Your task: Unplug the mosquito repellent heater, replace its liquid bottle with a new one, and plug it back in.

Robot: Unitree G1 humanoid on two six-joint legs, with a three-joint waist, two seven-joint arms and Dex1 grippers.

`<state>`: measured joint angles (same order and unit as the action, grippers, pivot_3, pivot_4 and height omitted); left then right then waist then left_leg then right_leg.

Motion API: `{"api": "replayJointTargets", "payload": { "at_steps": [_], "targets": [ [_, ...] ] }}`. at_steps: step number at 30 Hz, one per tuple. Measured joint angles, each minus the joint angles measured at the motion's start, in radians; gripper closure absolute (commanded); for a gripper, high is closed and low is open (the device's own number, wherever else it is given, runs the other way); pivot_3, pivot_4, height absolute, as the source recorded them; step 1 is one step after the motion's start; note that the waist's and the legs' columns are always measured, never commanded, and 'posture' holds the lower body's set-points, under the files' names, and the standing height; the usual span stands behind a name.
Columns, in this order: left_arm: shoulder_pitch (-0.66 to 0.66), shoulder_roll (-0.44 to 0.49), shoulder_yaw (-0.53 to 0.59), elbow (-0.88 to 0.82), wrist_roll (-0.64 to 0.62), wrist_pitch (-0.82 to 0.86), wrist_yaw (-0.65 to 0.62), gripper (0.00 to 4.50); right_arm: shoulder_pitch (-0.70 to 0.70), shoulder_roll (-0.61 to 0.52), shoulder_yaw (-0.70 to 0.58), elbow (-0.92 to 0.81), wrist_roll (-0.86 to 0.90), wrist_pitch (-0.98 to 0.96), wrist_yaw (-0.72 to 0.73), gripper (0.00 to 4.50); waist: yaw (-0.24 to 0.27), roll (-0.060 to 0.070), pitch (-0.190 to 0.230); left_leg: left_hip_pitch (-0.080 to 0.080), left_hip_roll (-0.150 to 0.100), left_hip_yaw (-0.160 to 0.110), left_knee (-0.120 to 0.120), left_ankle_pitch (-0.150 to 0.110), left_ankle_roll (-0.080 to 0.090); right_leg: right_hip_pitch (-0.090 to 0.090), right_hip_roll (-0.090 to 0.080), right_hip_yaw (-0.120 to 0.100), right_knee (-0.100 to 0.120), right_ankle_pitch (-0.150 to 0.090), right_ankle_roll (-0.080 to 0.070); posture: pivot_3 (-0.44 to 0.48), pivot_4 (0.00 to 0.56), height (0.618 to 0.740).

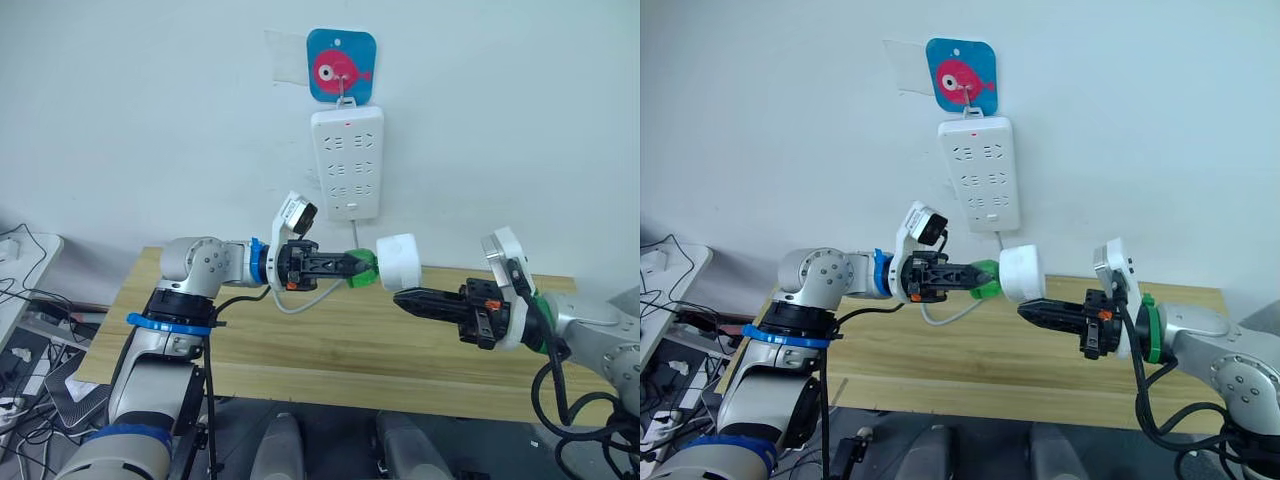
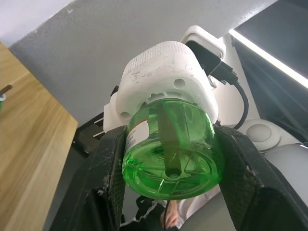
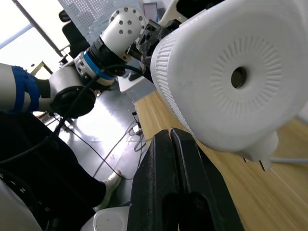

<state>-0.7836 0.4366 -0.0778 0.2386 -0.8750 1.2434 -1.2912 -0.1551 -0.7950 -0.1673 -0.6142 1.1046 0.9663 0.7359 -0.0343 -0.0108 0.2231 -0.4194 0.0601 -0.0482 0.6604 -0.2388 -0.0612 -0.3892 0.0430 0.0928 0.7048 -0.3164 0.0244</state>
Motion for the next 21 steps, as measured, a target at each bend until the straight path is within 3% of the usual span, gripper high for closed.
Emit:
{"api": "replayJointTargets", "payload": {
  "at_steps": [3, 6, 11, 16, 21],
  "targets": [
    [0.047, 0.016, -0.019, -0.047, 0.061, -0.157, -0.048, 2.26, 0.088, -0.057, -0.011, 0.033, -0.052, -0.001, 0.029, 4.31, 0.002, 0.0, 0.0, -0.001, 0.0, 0.001, 0.0, 0.0, 0.0, 0.0, 0.0, 0.001, -0.002, 0.0, 0.0, -0.017, 0.19, 0.74],
    [0.125, 0.009, -0.077, -0.093, 0.246, -0.587, -0.134, 2.26, 0.095, -0.063, -0.085, 0.115, 0.036, 0.05, -0.003, 3.6, 0.001, 0.0, 0.0, 0.001, 0.0, 0.003, 0.0, 0.0, -0.001, 0.001, -0.001, 0.003, -0.002, 0.0, 0.0, -0.017, 0.19, 0.74],
    [0.186, -0.085, -0.096, 0.017, 0.477, -1.306, -0.216, 2.26, 0.093, -0.074, -0.17, 0.239, 0.345, 0.166, -0.172, 1.71, 0.005, -0.001, 0.0, 0.001, 0.0, 0.004, 0.0, 0.0, 0.0, 0.002, -0.001, 0.003, -0.003, 0.001, -0.001, -0.012, 0.198, 0.74],
    [0.152, -0.151, -0.082, 0.225, 0.576, -1.912, -0.242, 2.26, 0.144, -0.126, -0.136, 0.315, 0.719, 0.161, -0.446, 0.04, 0.004, -0.001, 0.0, -0.003, -0.001, 0.004, 0.0, -0.002, 0.003, 0.001, -0.001, 0.004, -0.007, 0.001, 0.0, -0.007, 0.203, 0.74],
    [0.077, -0.169, -0.086, 0.392, 0.601, -2.281, -0.248, 2.26, 0.108, -0.031, -0.079, 0.337, 0.832, 0.119, -0.592, 0.04, 0.003, -0.001, 0.001, -0.003, -0.001, 0.004, 0.001, -0.002, 0.003, 0.001, -0.001, 0.003, -0.007, 0.002, 0.001, -0.006, 0.205, 0.74]
  ]
}}
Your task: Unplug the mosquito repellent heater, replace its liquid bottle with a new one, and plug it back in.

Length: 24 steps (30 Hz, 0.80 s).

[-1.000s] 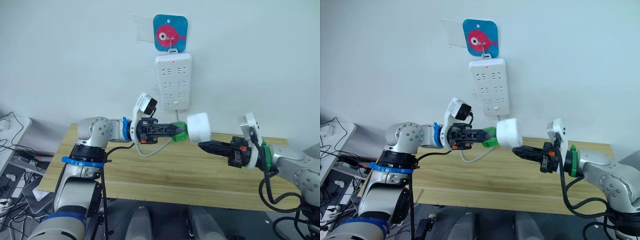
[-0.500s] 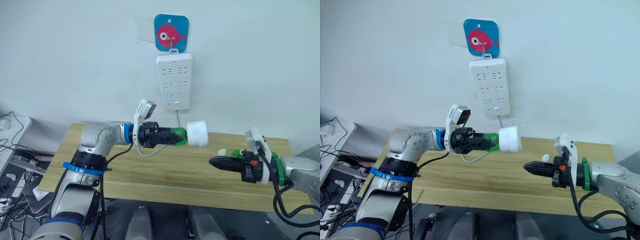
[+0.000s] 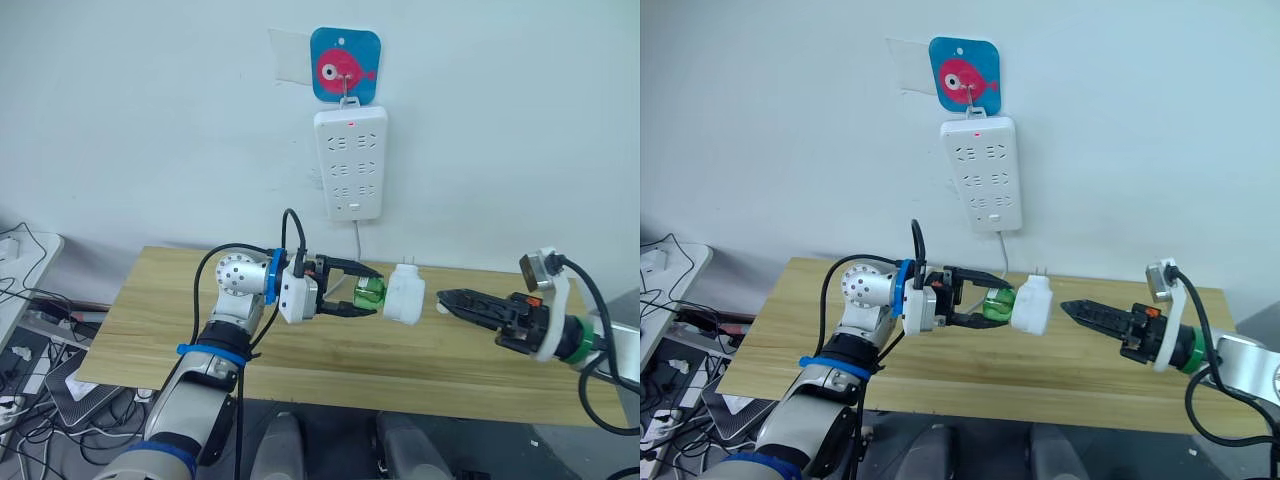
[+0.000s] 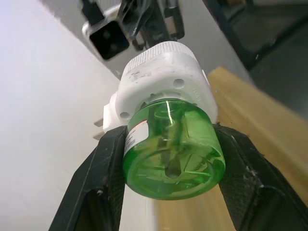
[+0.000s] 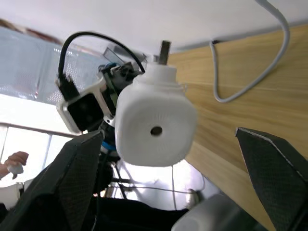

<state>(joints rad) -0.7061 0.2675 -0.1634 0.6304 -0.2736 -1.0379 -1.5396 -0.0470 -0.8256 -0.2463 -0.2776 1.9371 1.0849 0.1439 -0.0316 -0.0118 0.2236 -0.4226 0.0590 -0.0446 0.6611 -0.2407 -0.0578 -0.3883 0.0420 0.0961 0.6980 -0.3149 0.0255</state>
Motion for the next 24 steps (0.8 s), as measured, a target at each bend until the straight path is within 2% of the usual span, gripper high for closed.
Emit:
{"api": "replayJointTargets", "payload": {
  "at_steps": [6, 20, 22, 24],
  "targets": [
    [-0.066, -0.002, -0.009, 0.132, 0.002, -0.192, 0.049, 2.26, -0.013, 0.1, 0.032, -0.025, 0.008, -0.022, -0.099, 0.04, 0.0, 0.0, 0.0, -0.001, 0.0, -0.001, 0.0, 0.0, 0.0, 0.0, 0.0, 0.0, 0.0, 0.0, 0.0, -0.005, 0.205, 0.74],
    [-0.074, 0.006, -0.089, 0.161, -0.005, -0.219, 0.134, 2.26, -0.1, 0.16, 0.075, -0.044, 0.009, -0.039, -0.162, 0.04, 0.0, 0.0, 0.0, -0.001, 0.001, -0.003, 0.0, 0.0, 0.0, 0.0, 0.001, -0.002, 0.0, 0.0, 0.0, -0.006, 0.203, 0.74],
    [-0.074, 0.009, -0.096, 0.161, -0.005, -0.221, 0.14, 2.26, -0.101, 0.16, 0.084, -0.044, 0.009, -0.037, -0.162, 0.41, -0.001, 0.0, 0.0, -0.001, 0.001, -0.003, 0.0, 0.0, 0.0, 0.0, 0.001, -0.002, 0.0, 0.0, 0.0, -0.004, 0.202, 0.74],
    [-0.074, 0.013, -0.104, 0.16, -0.009, -0.229, 0.155, 2.26, -0.1, 0.16, 0.091, -0.041, 0.008, -0.037, -0.166, 0.95, 0.0, 0.0, 0.0, -0.001, 0.001, -0.003, 0.0, 0.0, 0.0, 0.0, 0.001, -0.002, 0.0, 0.0, 0.0, -0.004, 0.202, 0.74]
  ]
}}
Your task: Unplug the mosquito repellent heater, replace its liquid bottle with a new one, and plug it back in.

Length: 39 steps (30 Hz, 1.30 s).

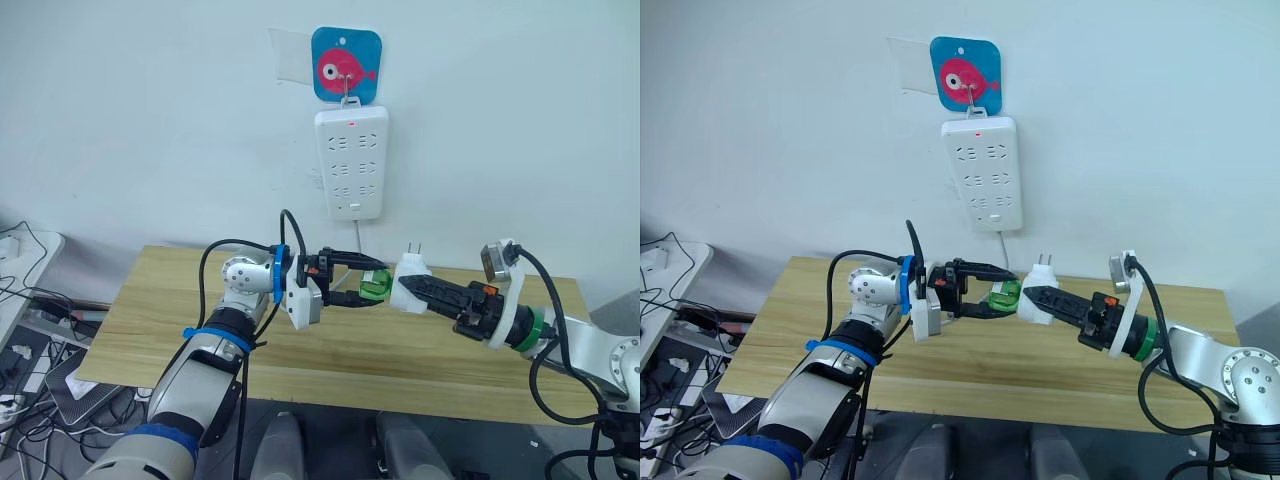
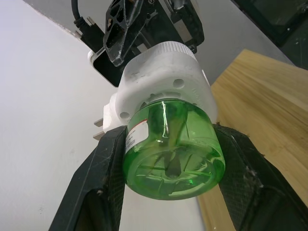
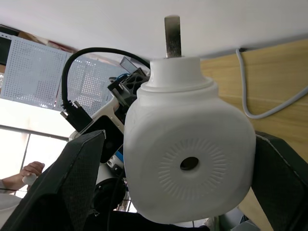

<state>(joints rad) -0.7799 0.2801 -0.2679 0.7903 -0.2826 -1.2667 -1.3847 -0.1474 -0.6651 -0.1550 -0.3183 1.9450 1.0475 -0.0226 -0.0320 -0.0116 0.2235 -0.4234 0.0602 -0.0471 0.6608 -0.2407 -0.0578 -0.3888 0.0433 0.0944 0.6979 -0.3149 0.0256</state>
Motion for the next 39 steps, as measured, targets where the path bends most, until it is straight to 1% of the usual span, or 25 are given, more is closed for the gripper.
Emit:
{"api": "replayJointTargets", "payload": {
  "at_steps": [1, 2, 9, 11, 12, 14, 15, 16, 17, 21, 24, 29, 34, 39],
  "targets": [
    [0.001, 0.006, 0.0, 0.001, -0.007, -0.002, 0.006, 2.26, 0.0, 0.0, -0.001, 0.001, 0.002, 0.001, 0.006, 1.32, 0.0, 0.0, 0.0, 0.0, 0.0, 0.0, 0.0, 0.0, 0.0, 0.0, 0.0, 0.0, 0.0, 0.0, 0.0, -0.004, 0.202, 0.74],
    [0.003, 0.01, -0.002, 0.0, -0.012, -0.004, 0.011, 2.26, -0.001, 0.002, -0.001, -0.001, 0.004, -0.001, 0.014, 1.54, 0.0, 0.0, 0.0, 0.0, 0.0, 0.0, 0.0, 0.0, 0.0, 0.0, 0.0, 0.0, 0.0, 0.0, 0.0, -0.004, 0.202, 0.74],
    [0.004, 0.022, -0.021, -0.004, -0.025, 0.017, 0.025, 2.26, -0.01, 0.005, 0.002, 0.0, 0.003, -0.001, 0.004, 1.53, 0.0, 0.0, 0.0, 0.0, 0.0, 0.0, 0.0, 0.0, 0.0, 0.0, 0.0, 0.0, 0.0, 0.0, 0.0, 0.0, 0.197, 0.74],
    [0.007, 0.023, -0.025, -0.007, -0.028, 0.03, 0.025, 1.54, -0.01, 0.002, 0.003, 0.0, 0.003, -0.001, 0.002, 1.53, 0.0, 0.0, 0.0, 0.0, 0.0, 0.0, 0.0, 0.0, 0.0, 0.0, 0.0, 0.0, 0.0, 0.0, 0.0, 0.0, 0.197, 0.74],
    [0.007, 0.024, -0.031, -0.007, -0.024, 0.045, 0.025, 1.29, -0.01, -0.001, 0.004, 0.0, 0.003, -0.001, -0.003, 1.53, 0.0, 0.0, 0.0, 0.0, 0.0, 0.0, 0.0, 0.0, 0.0, 0.0, 0.0, 0.0, 0.0, 0.0, 0.0, 0.0, 0.192, 0.74],
    [0.008, 0.026, -0.041, -0.007, -0.002, 0.086, 0.027, 0.65, -0.01, -0.008, 0.009, 0.0, 0.003, -0.004, -0.027, 1.53, 0.0, 0.0, 0.0, 0.0, 0.0, 0.0, 0.0, 0.0, 0.0, 0.0, 0.0, 0.0, 0.0, 0.0, 0.0, -0.001, 0.186, 0.74],
    [0.009, 0.03, -0.041, -0.007, 0.012, 0.109, 0.033, 0.25, -0.01, -0.009, 0.009, 0.0, 0.003, -0.01, -0.044, 1.53, 0.0, 0.0, 0.0, 0.0, 0.0, 0.0, 0.0, 0.0, 0.0, 0.0, 0.0, 0.0, 0.0, 0.0, 0.0, -0.001, 0.186, 0.74],
    [0.009, 0.033, -0.041, -0.007, 0.017, 0.117, 0.037, 0.07, -0.01, -0.009, 0.008, 0.0, 0.003, -0.014, -0.05, 1.53, 0.0, 0.0, 0.0, 0.0, 0.0, 0.0, 0.0, 0.0, 0.0, 0.0, 0.0, 0.0, 0.0, 0.0, 0.0, -0.001, 0.186, 0.74],
    [0.009, 0.039, -0.041, -0.007, 0.026, 0.139, 0.044, 0.0, -0.01, -0.013, 0.009, -0.001, 0.003, -0.02, -0.068, 1.53, -0.001, 0.0, 0.0, 0.0, 0.0, 0.0, 0.0, 0.0, 0.0, 0.0, 0.0, 0.0, 0.0, 0.0, 0.0, -0.005, 0.182, 0.74],
    [0.026, 0.086, -0.04, -0.017, 0.074, 0.247, 0.083, 0.0, -0.009, -0.068, 0.005, -0.006, 0.002, -0.044, -0.156, 1.53, -0.001, 0.001, 0.0, 0.0, 0.0, 0.0, 0.0, 0.0, 0.0, 0.0, 0.0, 0.0, 0.0, 0.0, 0.0, -0.008, 0.175, 0.74],
    [0.045, 0.091, -0.04, -0.052, 0.132, 0.306, 0.133, 0.0, -0.006, -0.124, 0.02, -0.022, 0.002, -0.061, -0.249, 1.53, -0.001, 0.001, -0.001, -0.001, 0.0, 0.0, 0.0, 0.0, 0.0, -0.001, 0.0, 0.0, 0.0, 0.0, 0.0, -0.01, 0.171, 0.74],
    [0.062, 0.092, -0.04, -0.109, 0.21, 0.403, 0.209, 0.0, -0.021, -0.133, 0.057, -0.032, 0.002, -0.094, -0.345, 1.53, -0.001, 0.001, -0.001, -0.001, 0.0, 0.0, 0.0, 0.0, 0.0, -0.001, 0.0, 0.0, 0.0, 0.0, 0.0, -0.013, 0.175, 0.74],
    [0.077, 0.088, -0.051, -0.21, 0.258, 0.554, 0.247, 0.0, -0.028, -0.14, 0.068, -0.034, 0.002, -0.102, -0.382, 1.53, -0.001, 0.001, -0.001, -0.001, 0.0, 0.0, 0.0, 0.0, 0.0, -0.001, 0.0, 0.0, 0.0, 0.0, 0.0, -0.013, 0.18, 0.74],
    [0.129, 0.061, -0.096, -0.397, 0.268, 0.803, 0.26, 0.0, -0.032, -0.144, 0.092, -0.036, 0.002, -0.105, -0.418, 1.53, -0.001, 0.001, -0.001, -0.001, 0.0, 0.0, 0.0, 0.0, 0.0, -0.001, 0.0, 0.0, 0.0, 0.0, 0.0, -0.013, 0.18, 0.74]
  ]
}}
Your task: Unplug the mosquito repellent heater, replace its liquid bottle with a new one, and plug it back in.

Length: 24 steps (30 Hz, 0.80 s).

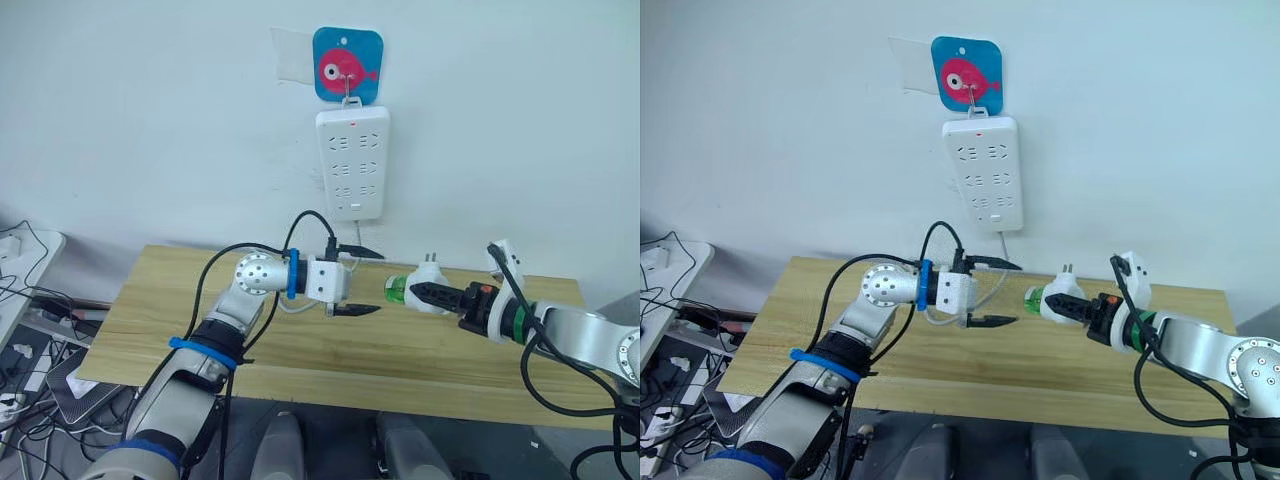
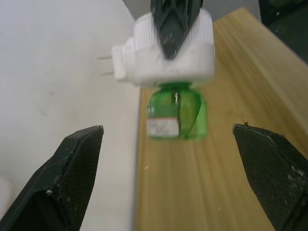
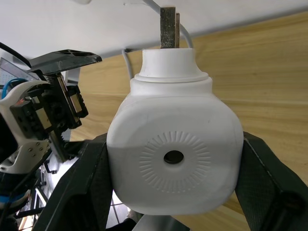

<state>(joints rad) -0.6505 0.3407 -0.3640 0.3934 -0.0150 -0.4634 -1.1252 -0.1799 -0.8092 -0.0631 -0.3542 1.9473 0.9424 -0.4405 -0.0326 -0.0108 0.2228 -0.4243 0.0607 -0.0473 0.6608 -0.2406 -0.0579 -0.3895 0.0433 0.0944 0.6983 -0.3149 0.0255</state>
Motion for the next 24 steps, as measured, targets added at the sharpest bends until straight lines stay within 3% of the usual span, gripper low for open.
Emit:
{"api": "replayJointTargets", "payload": {
  "at_steps": [9, 12, 18, 24],
  "targets": [
    [0.011, -0.034, -0.046, -0.106, 0.088, 0.269, 0.056, 0.0, -0.03, 0.012, 0.015, -0.016, 0.0, -0.017, -0.037, 1.53, 0.0, 0.0, 0.0, 0.0, 0.0, 0.0, 0.0, 0.0, 0.0, 0.0, 0.0, 0.0, 0.0, 0.0, 0.0, -0.018, 0.183, 0.74],
    [0.004, -0.05, -0.057, -0.105, 0.122, 0.281, 0.094, 0.57, -0.032, 0.033, 0.025, -0.027, 0.0, -0.021, -0.045, 1.53, 0.0, 0.0, 0.0, 0.0, 0.0, 0.0, 0.0, 0.0, 0.0, 0.0, 0.0, 0.0, 0.0, 0.0, 0.0, -0.022, 0.183, 0.74],
    [-0.018, -0.056, -0.066, -0.106, 0.153, 0.285, 0.113, 2.26, -0.038, 0.042, 0.033, -0.034, 0.0, -0.026, -0.054, 1.53, 0.0, 0.0, 0.0, 0.0, 0.0, 0.0, 0.0, 0.0, 0.0, 0.0, 0.0, 0.0, 0.0, 0.0, 0.0, -0.022, 0.183, 0.74],
    [-0.018, -0.049, -0.072, -0.105, 0.159, 0.279, 0.113, 2.26, -0.039, 0.047, 0.044, -0.034, 0.0, -0.033, -0.062, 1.53, 0.0, 0.0, 0.0, 0.0, 0.0, 0.0, 0.0, 0.0, 0.0, 0.0, 0.0, 0.0, 0.0, 0.0, 0.0, -0.028, 0.181, 0.74]
  ]
}}
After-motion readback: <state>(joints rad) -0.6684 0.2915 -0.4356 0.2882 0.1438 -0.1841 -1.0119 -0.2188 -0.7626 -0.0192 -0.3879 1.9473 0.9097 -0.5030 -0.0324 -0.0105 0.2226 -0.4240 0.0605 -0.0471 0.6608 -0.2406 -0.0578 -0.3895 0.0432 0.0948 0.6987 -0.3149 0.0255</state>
